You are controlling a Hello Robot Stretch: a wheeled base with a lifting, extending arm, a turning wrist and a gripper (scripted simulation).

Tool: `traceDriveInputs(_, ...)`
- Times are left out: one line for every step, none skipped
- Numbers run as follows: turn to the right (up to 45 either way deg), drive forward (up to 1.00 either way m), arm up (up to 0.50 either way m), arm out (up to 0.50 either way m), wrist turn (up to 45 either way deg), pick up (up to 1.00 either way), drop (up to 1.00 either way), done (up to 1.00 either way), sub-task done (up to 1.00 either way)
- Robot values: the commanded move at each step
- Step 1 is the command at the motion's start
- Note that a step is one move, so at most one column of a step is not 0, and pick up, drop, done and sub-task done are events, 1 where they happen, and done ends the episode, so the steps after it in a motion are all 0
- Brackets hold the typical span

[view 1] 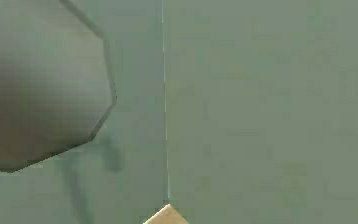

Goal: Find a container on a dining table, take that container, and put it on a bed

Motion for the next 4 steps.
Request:
traceDriveInputs(-30.0,0.0,0.0,0.0,0.0,0.0,0.0,0.0,0.0)
traceDriveInputs(0.0,0.1,0.0,0.0,0.0,0.0,0.0,0.0,0.0)
traceDriveInputs(-39.0,0.0,0.0,0.0,0.0,0.0,0.0,0.0,0.0)
traceDriveInputs(0.0,0.1,0.0,0.0,0.0,0.0,0.0,0.0,0.0)
